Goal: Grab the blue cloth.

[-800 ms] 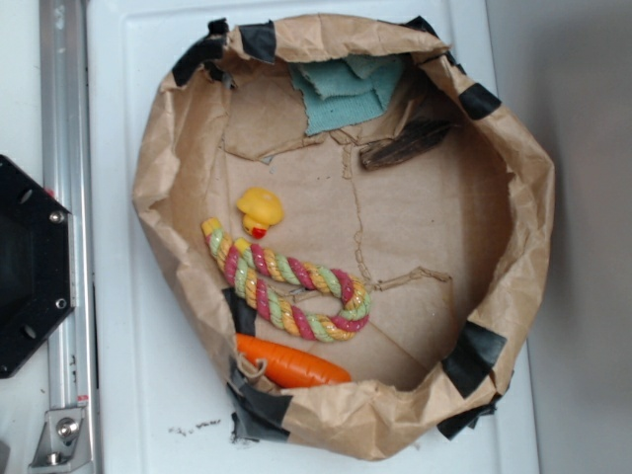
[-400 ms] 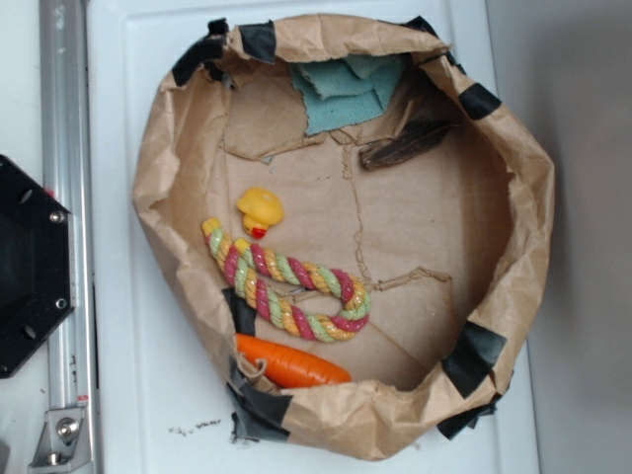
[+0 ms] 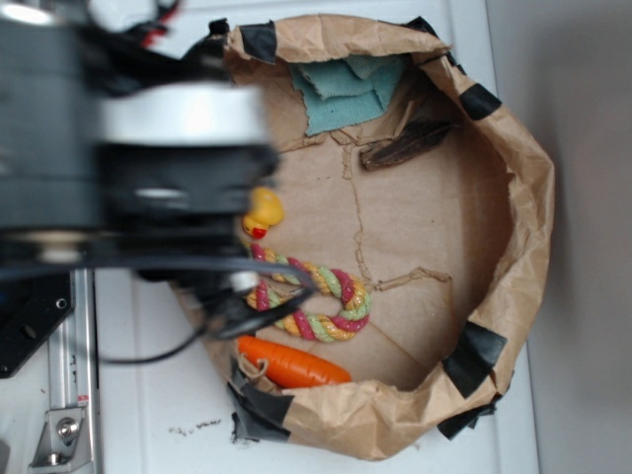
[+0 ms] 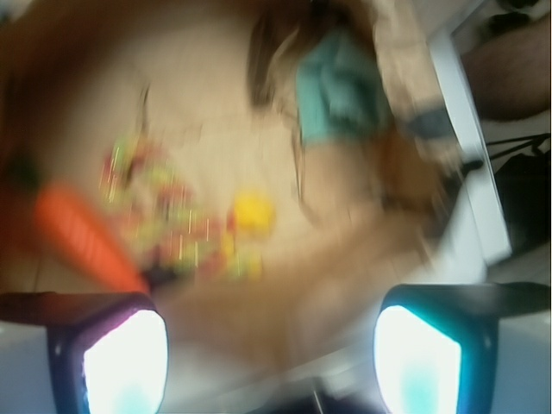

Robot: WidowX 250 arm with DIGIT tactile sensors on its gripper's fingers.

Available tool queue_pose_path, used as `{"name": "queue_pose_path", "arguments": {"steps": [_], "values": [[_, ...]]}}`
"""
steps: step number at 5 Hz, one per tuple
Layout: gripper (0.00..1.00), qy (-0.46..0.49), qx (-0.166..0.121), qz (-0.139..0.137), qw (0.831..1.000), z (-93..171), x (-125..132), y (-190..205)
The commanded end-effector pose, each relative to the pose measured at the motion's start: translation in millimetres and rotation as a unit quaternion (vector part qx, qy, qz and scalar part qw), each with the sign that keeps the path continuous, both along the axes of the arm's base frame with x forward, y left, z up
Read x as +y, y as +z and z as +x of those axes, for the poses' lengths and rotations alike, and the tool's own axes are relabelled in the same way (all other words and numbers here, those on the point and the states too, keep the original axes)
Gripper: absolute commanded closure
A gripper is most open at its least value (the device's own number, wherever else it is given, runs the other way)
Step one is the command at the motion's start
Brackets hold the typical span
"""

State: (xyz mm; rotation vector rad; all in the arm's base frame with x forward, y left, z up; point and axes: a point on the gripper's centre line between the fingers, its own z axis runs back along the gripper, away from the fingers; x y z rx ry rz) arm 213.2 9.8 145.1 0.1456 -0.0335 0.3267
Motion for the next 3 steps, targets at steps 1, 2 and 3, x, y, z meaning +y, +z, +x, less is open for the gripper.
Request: {"name": "queue_pose_path", "arguments": {"steps": [1,2,3], "values": [[0.00,0.168,-0.081,-0.001,0.982,61,14,-36],[0.00,0.225,-0.108,0.016,0.968,58,39,-49],[0.00,0.249,-0.103,0.026,0.963,58,59,-67]]}}
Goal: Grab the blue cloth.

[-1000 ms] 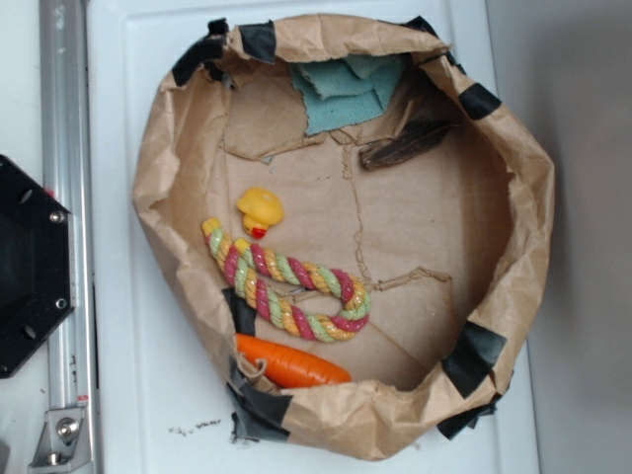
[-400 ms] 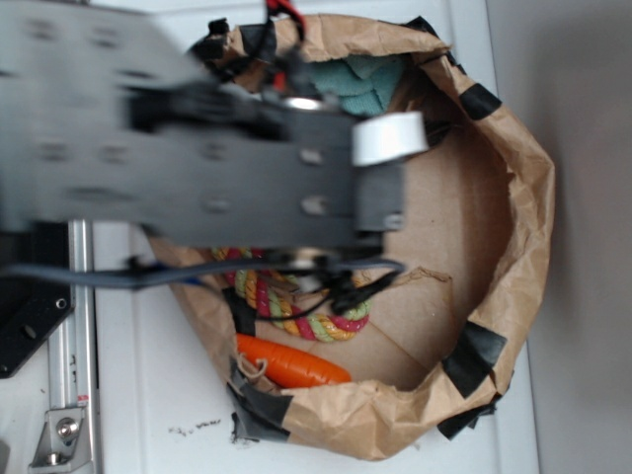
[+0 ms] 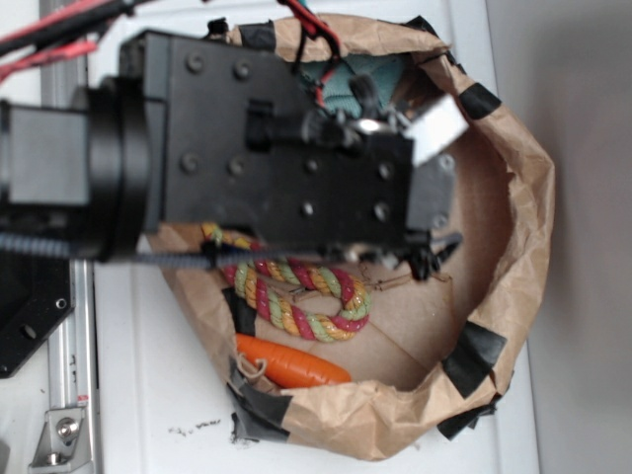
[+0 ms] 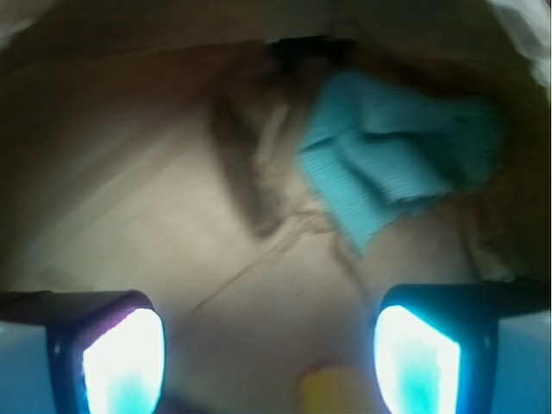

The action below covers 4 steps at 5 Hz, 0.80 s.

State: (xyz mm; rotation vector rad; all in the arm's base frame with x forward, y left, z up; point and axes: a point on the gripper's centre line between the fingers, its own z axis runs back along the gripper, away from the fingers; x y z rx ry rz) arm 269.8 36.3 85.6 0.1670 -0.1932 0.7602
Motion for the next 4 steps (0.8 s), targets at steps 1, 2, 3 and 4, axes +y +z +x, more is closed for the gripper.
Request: {"name": "queue_pose_path", "arguments": {"steps": [1,2,3,4], "values": [[0.00,0.054,-0.001,0.018,0.998,3,47,-23],[0.00,0.057,0.008,0.024,0.998,8,56,-27],[0.00,0.059,0.017,0.027,0.998,7,62,-32],[0.00,0.063,0.018,0.034,0.997,5,65,-31]]}}
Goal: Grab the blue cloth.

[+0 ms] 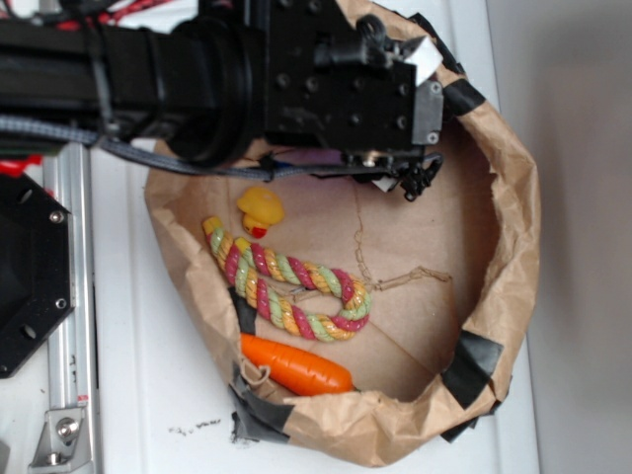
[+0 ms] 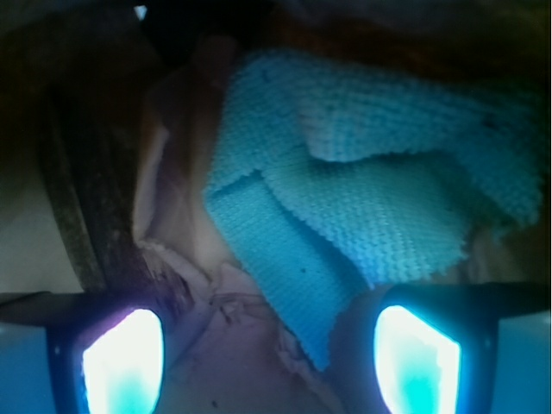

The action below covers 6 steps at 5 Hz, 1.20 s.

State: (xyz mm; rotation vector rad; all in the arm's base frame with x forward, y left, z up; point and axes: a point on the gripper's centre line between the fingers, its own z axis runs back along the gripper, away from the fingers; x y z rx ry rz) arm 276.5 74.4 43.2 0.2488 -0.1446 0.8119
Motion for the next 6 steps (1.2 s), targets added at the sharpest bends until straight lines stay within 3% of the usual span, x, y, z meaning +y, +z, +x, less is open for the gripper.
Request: {"name": "queue_pose_path", "arguments": {"steps": [1,4,6], "values": [[0.00,0.032,-0.012,0.022,0.999,0,33,11],[0.00,0.059,-0.026,0.049,0.997,-27,37,20],[0.00,0.066,0.008,0.056,0.996,-8,51,2]]}}
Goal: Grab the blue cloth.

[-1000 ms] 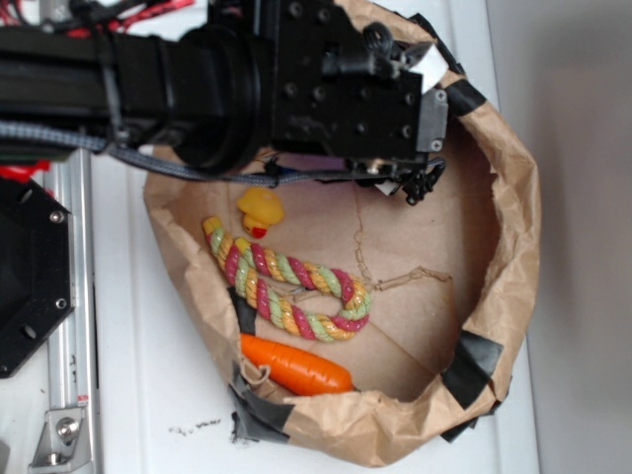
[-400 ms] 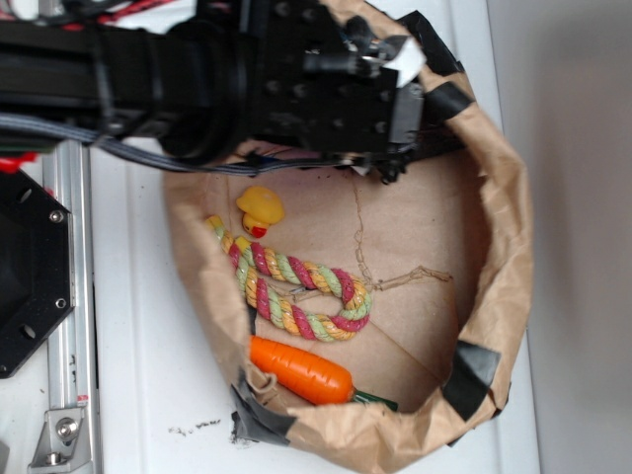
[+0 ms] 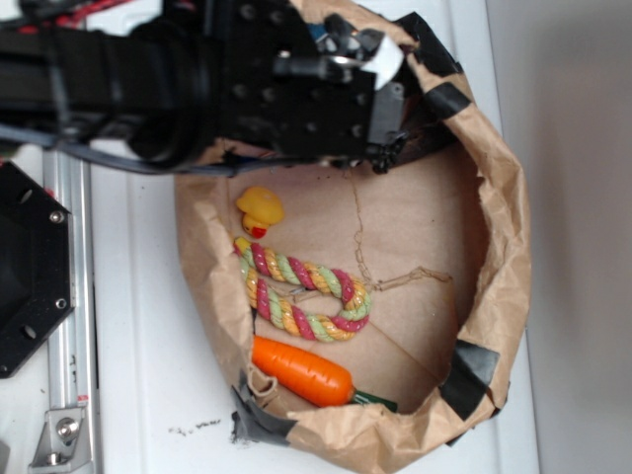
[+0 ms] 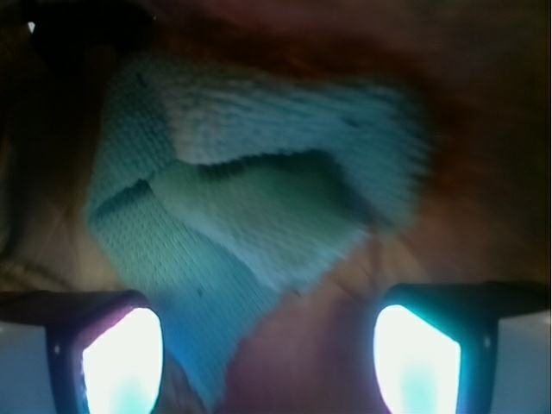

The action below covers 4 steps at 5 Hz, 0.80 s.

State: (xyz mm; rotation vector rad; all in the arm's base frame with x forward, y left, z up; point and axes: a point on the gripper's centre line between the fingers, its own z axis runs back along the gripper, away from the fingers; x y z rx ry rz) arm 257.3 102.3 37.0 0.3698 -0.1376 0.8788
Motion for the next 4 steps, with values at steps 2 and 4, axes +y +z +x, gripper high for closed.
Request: {"name": "queue_pose_path", "arguments": {"steps": [2,4], "values": [[0.00,0.004,0.006,0.007,1.000,21.5,19.6,1.8],[1.00,0.012,0.001,-0.008,1.000,17.7,16.6,-0.8]]}}
